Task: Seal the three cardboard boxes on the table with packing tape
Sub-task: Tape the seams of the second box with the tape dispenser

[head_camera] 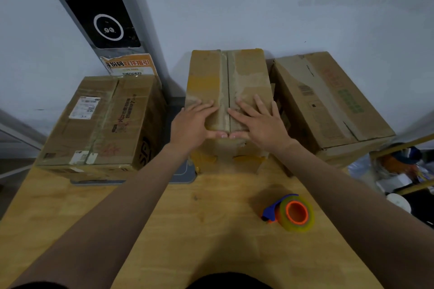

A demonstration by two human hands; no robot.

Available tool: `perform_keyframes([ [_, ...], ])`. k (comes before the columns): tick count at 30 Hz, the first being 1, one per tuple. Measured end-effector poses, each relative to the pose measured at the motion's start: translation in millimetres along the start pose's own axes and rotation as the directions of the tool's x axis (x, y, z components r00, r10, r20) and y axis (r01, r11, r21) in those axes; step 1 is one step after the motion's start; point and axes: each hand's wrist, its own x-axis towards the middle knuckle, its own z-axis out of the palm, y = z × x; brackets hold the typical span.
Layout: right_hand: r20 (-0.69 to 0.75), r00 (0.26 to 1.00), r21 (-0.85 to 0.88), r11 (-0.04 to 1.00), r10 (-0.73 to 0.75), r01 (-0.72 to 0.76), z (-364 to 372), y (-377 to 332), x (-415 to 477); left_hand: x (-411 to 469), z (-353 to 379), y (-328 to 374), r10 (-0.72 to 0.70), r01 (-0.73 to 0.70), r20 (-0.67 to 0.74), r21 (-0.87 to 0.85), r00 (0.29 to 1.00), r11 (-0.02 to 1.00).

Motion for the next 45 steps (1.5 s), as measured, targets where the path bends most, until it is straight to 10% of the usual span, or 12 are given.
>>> perform_keyframes([
  [10, -0.119, 0.971, 0.153, 0.962, -0.209, 0.226, 11, 50, -1, 3, -6, -51, 0.153, -0.120, 0.050, -0.409, 0.987, 0.905],
  [18, -0.136, 0.928, 0.807, 0.582, 0.346, -0.099, 26, 42, -2, 8, 15, -44, 0.011, -0.012, -0.004, -0.538, 1.000, 0.843],
  [29, -0.004, 0.756, 0.972, 0.179, 0.654, -0.150, 38, 43, 11, 21, 50, -6, -0.412, 0.132, -0.074, -0.883, 0.908, 0.450],
  [45, 0.248, 0.840, 0.812, 0.370, 0.482, -0.452, -1, 23, -44, -37, 19, -6, -0.406, 0.440, 0.216, -0.658, 0.888, 0.611],
])
